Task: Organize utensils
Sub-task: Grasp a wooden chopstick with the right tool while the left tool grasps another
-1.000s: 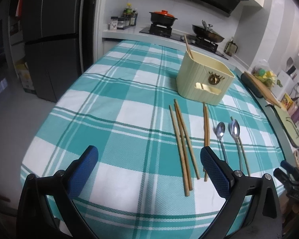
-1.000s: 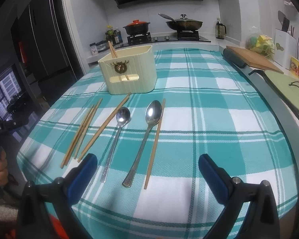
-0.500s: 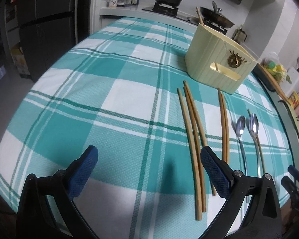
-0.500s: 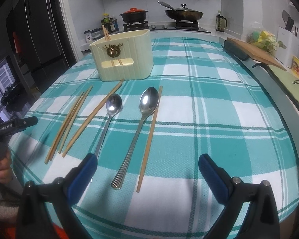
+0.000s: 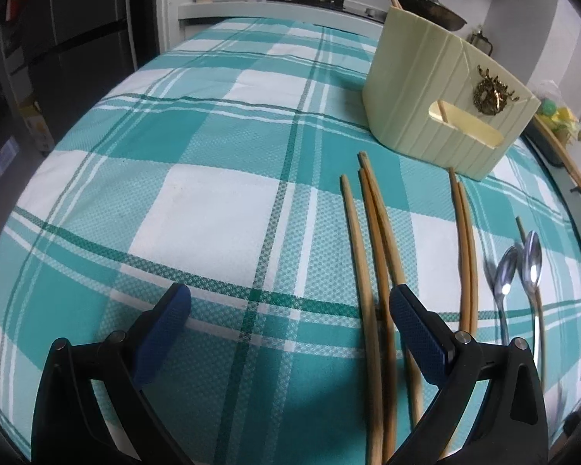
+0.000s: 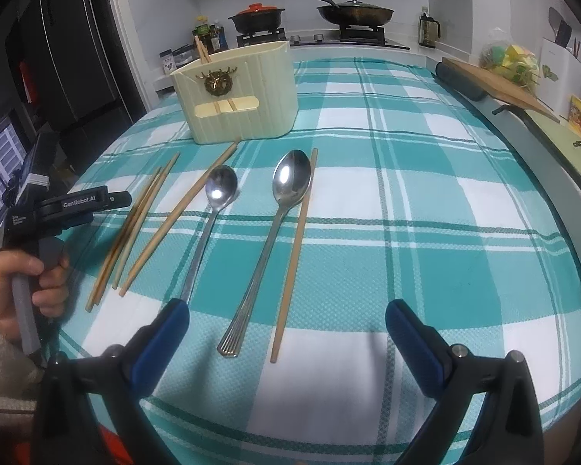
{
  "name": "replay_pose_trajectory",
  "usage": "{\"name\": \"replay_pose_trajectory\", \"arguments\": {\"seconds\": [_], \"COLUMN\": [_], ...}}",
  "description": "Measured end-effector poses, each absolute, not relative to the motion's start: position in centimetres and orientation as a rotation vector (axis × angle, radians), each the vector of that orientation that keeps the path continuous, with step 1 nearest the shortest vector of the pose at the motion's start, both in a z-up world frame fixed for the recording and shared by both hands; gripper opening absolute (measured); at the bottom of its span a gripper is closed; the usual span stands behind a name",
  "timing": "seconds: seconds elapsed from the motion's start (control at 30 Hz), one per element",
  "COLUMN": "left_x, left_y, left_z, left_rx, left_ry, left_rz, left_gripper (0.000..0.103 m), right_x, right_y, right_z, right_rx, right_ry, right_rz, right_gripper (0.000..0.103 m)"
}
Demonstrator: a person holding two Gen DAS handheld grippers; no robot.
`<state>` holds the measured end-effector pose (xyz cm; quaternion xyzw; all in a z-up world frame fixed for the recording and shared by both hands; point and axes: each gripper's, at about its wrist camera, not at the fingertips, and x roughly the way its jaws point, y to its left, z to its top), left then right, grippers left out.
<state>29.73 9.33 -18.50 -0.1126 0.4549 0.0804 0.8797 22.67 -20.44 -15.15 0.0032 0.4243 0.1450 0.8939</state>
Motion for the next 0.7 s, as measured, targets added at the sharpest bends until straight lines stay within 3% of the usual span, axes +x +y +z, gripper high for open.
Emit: {"name": "replay_pose_trajectory", "arguments": {"seconds": [0.53, 0.57, 0.7], "left_x": [29.8, 29.8, 29.8], "left_y": [8.7, 8.7, 8.6], "left_z": [-19.2, -19.2, -19.3], "left_rx": [-0.139, -0.139, -0.134], "left_ry": [0.949, 0.948, 0.949], "left_rz": [0.201, 0.201, 0.204], "left_gripper": [0.103, 0.103, 0.103], "right_x": [26.0, 26.4, 28.3], "right_y": [-22.4, -22.2, -20.7], "right_z": [-16.2, -16.3, -17.1], "right_rx": [0.015, 0.011, -0.017], "right_ry": [0.881, 0.887, 0.907], "right_rz": [0.189, 0.196, 0.233], "right_gripper": [0.1, 0.098, 0.067]}}
